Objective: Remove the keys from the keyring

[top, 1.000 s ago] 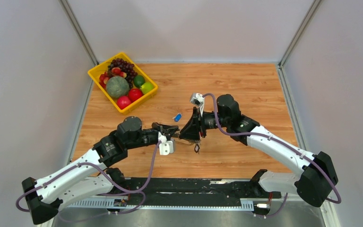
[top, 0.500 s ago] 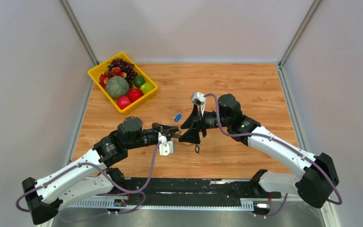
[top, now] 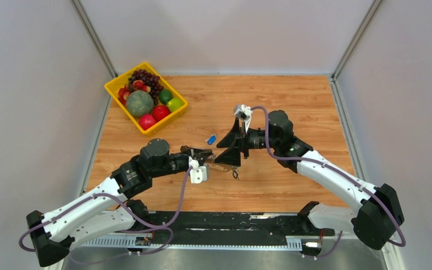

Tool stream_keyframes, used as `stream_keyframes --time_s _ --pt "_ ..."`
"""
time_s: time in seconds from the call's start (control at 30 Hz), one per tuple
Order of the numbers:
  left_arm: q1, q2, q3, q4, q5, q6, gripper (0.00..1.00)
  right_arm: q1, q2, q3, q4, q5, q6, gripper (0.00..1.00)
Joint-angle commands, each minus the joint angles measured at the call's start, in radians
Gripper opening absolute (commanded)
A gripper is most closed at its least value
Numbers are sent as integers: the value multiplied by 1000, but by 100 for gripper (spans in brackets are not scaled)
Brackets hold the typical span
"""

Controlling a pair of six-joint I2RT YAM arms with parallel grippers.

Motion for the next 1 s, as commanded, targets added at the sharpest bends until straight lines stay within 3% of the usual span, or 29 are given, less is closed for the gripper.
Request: stream_keyframes --time_s 0.0,0.23,0.37,0.57,0.77,0.97 --pt "3 17 20 62 -89 -72 0 -28 -83 -38 -16 93 -31 81" --pt "3 97 96 14 -231 -180 0 -26 -193 -82 -152 353 -67 79" --pt "4 208 214 -117 -300 -285 0 -26 -244 -115 -153 468 1 78" --pt "4 426 488 -423 -380 -488 0 -26 -270 -150 -154 494 47 76" --pt "19 470 584 -477 -324 -715 0 -26 -284 -170 -150 521 117 73" --pt "28 485 633 -481 -246 -818 0 -17 -357 -226 -34 382 37 76"
